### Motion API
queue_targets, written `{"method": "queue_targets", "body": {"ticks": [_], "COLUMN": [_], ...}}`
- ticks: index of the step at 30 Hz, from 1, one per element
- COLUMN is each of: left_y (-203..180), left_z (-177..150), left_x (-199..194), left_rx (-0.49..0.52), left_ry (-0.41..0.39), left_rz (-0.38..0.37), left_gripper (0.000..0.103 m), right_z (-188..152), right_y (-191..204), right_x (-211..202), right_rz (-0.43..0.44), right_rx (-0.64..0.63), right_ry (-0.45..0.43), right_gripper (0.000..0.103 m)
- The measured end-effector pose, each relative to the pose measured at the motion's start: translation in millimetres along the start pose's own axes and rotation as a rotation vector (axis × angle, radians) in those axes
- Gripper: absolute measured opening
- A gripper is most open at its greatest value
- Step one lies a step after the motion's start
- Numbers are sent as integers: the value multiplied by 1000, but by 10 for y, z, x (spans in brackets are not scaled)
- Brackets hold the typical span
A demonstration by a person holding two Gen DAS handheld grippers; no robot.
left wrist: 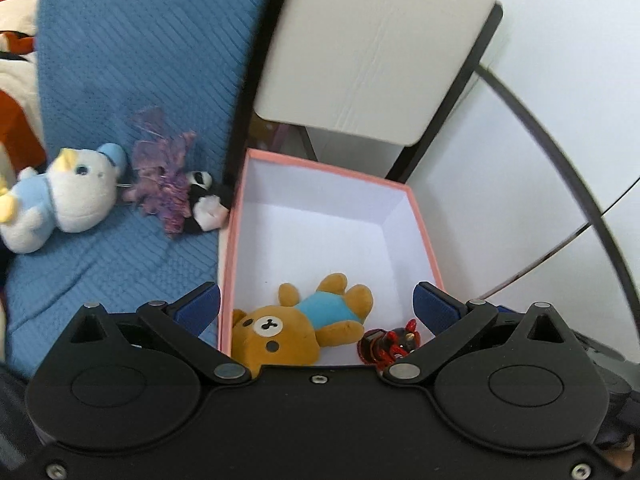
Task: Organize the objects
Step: 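Open both grippers to drop the bear and figurine into the box, then withdraw both grippers from the box toward the panda and ribbon bow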
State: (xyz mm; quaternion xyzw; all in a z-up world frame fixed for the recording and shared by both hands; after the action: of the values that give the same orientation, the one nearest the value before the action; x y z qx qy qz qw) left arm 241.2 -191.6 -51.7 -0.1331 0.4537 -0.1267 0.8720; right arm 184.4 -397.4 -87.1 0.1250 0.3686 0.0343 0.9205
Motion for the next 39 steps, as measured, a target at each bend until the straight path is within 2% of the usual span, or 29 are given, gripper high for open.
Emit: {"method": "queue_targets", "body": {"ticks": [3,9,16,17,18,19,24,31,35,39], "left_y": [96,297,538,564,590,614,682,665,650,709], "left_z": [-77,-285,-540,-572,-605,-635,-729,-615,-407,-135], "left_x": [-317,-844,-1279,-1357,-1444,-1528,-1883,-2311,-2526,-2621], "left_rx": [-21,-11,-21,-20,-21,-23,-12,10,0,-13], "left_ry": [-32,-84,-103,-110,-119,-125,-146,-142,-150,-111], "left_rz": [-29,0,3,-5,-6,1,30,54,71,61], "left_gripper": [103,103,103,103,103,103,103,103,103,103], "right_z": [-27,-106,-226,-252,-276,-308,-444,-448,-363,-300], "right_y": [127,435,779,822,862,901,1069,1315,1421,1455], "right_x": [-147,-315,-568,-608,-639,-683,-769,-686,-579,-380], "right_rz": [17,32,85,90,92,95,107,124,131,142], "right_rx": [9,-23,-63,-68,-72,-76,-83,-121,-149,-123], "right_ry": [-11,-30,-55,-57,-61,-71,-64,-38,-40,-29], "right_gripper": [73,73,73,75,83,87,87,87,87,87]}}
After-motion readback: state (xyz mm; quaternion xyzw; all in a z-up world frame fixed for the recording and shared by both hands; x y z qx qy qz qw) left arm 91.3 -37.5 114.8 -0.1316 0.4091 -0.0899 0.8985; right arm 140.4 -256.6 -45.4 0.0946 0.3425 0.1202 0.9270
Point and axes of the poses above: each gripper's, at about its wrist camera, not at the fingertips, and x roughly the way its jaws point, y to its left, z to its top, the point moved 1 cm from there along x, roughly the way its jaws point, and after that the axes turned 1 degree about z, right-handed, at the moved point
